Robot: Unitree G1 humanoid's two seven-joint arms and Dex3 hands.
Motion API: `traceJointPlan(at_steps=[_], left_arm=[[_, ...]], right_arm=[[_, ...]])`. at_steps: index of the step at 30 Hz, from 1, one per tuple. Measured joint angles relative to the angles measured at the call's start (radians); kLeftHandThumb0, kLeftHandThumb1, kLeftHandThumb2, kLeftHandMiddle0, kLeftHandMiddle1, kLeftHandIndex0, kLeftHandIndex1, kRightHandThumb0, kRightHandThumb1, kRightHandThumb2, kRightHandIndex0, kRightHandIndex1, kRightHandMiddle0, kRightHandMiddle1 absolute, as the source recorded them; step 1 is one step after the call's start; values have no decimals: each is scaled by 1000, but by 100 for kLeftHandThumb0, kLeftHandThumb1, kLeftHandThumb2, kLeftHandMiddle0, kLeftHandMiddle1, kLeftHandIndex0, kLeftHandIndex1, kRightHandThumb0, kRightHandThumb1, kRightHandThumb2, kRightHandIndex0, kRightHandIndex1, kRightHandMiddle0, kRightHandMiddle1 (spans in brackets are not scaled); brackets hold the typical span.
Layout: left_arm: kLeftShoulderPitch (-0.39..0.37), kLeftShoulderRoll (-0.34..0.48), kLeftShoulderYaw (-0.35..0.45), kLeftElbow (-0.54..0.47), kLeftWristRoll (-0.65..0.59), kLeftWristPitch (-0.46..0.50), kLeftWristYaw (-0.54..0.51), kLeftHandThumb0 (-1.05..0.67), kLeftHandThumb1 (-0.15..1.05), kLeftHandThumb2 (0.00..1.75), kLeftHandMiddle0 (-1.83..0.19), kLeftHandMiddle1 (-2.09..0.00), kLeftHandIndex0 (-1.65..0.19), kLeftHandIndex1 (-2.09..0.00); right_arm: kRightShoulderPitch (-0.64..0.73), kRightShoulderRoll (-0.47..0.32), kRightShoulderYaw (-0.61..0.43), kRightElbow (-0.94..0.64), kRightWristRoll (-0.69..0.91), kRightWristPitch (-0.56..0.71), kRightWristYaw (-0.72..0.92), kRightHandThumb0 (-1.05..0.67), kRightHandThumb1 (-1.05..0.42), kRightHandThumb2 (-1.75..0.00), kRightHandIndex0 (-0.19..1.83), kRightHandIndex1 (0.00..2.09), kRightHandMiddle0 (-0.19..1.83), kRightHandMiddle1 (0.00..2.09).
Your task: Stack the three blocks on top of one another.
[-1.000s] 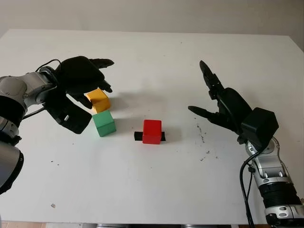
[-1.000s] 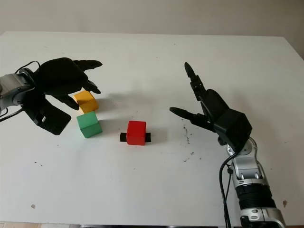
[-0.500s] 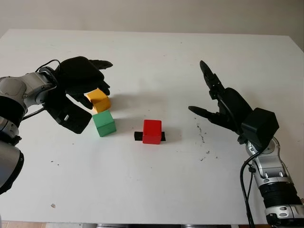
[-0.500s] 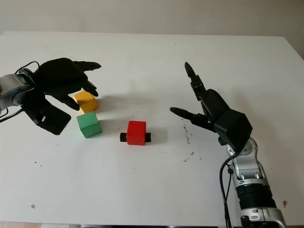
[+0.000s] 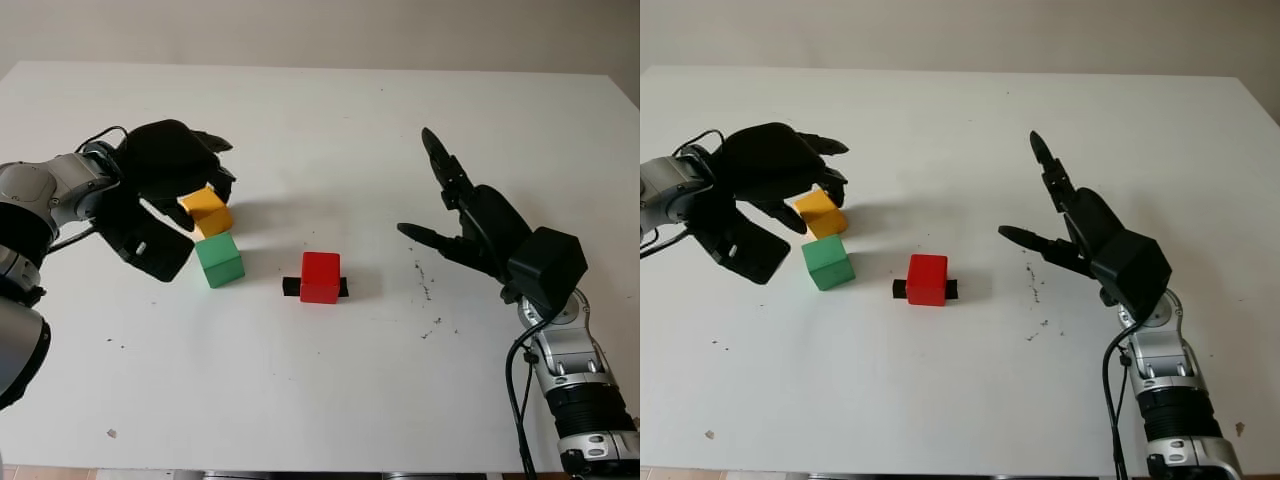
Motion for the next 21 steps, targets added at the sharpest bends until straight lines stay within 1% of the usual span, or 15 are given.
traceJointPlan(at_steps=[3, 6, 11, 12, 14, 18, 21], left_arm=[[-8, 3, 18, -11, -27, 11, -26, -33, 94, 6, -27, -5, -58, -82], [-16, 5, 54, -23, -66, 30, -50, -31, 95, 6, -26, -5, -56, -79], [-46, 22, 110, -64, -129, 59, -148, -31, 97, 6, -24, -4, -56, -78], [-54, 24, 121, -69, -141, 62, -162, -31, 97, 6, -23, -5, -55, -80], [-70, 26, 141, -77, -162, 75, -203, -33, 99, 6, -20, -5, -49, -91], [-96, 31, 176, -96, -202, 94, -265, -32, 99, 5, -21, -6, -50, -95], [-105, 31, 213, -124, -255, 122, -330, -31, 100, 6, -21, -6, -49, -98]], right_arm=[[0, 0, 0, -1, 2, 4, 3, -71, -104, -8, -19, 5, -10, 5], [0, 0, 0, -5, 5, 17, 8, -69, -104, -7, -19, 5, -9, 5], [7, 0, 2, -22, 2, 40, 7, -68, -105, -7, -18, 5, -9, 6], [9, 0, 2, -23, 2, 42, 5, -67, -105, -7, -19, 5, -9, 6], [12, 1, 3, -24, 2, 43, 6, -68, -105, -8, -19, 4, -10, 5], [13, 6, 8, -32, 0, 48, 1, -68, -105, -9, -19, 4, -10, 5], [13, 10, 16, -39, -13, 48, -10, -68, -105, -10, -19, 4, -10, 5]])
